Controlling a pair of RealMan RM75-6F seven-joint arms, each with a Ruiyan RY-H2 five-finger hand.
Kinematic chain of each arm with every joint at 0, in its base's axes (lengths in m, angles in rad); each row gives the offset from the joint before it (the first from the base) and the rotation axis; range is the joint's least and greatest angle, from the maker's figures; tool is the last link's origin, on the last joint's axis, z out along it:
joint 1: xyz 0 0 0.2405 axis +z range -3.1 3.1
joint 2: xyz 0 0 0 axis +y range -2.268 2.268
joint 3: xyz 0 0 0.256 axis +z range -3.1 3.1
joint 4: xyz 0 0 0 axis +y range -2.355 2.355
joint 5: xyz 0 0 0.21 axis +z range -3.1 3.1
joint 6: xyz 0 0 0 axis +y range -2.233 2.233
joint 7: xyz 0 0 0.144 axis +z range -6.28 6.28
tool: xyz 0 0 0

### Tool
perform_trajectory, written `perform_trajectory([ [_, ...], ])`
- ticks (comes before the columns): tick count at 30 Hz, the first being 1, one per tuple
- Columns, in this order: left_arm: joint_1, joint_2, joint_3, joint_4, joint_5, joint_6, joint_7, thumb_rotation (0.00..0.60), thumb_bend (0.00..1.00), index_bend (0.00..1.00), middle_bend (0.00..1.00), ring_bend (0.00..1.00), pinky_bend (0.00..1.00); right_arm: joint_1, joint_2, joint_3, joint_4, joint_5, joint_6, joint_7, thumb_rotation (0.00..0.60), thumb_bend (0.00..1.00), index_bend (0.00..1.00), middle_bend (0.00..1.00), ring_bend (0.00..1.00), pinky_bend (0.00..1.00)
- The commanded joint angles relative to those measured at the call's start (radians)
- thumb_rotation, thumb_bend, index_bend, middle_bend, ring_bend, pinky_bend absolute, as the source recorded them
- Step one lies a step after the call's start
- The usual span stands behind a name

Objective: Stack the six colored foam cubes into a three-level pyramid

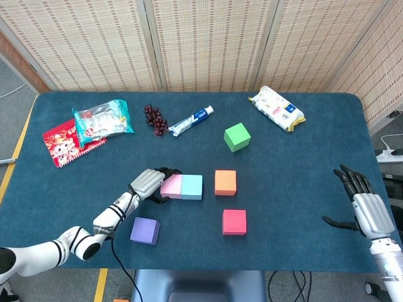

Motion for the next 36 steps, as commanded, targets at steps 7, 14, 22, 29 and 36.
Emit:
perform_trajectory([
  [7,0.006,0.011,-0.001,-0.007,-0.008,0.004,0.004,0.6,0.31,0.13,0.14,0.08,0.25,0.007,0.002,0.001,0.001,-0.004,-0.01,0.001,0.6,0.17,0.0,0.0,0.0,0.0],
  [14,0.026,0.03,0.002,-0.033,-0.006,0.032,0.005,0.6,0.31,0.13,0.1,0.04,0.24,0.036,0.012,0.003,-0.012,-0.018,-0.046,0.004,0.6,0.17,0.0,0.0,0.0,0.0],
  [22,0.122,0.138,0.012,-0.124,-0.001,0.178,0.031,0.6,0.31,0.11,0.07,0.01,0.2,0.169,0.011,0.049,-0.051,-0.024,-0.194,0.015,0.6,0.17,0.0,0.03,0.0,0.07],
  [29,0.234,0.241,0.044,-0.219,-0.013,0.295,0.079,0.6,0.32,0.11,0.07,0.0,0.17,0.381,-0.064,0.12,-0.05,0.143,-0.529,0.027,0.6,0.15,0.12,0.19,0.05,0.23],
  [36,0.305,0.292,0.074,-0.252,0.014,0.363,0.072,0.6,0.32,0.11,0.07,0.0,0.17,0.536,-0.203,0.147,0.038,0.293,-0.701,-0.105,0.6,0.15,0.1,0.19,0.05,0.25],
])
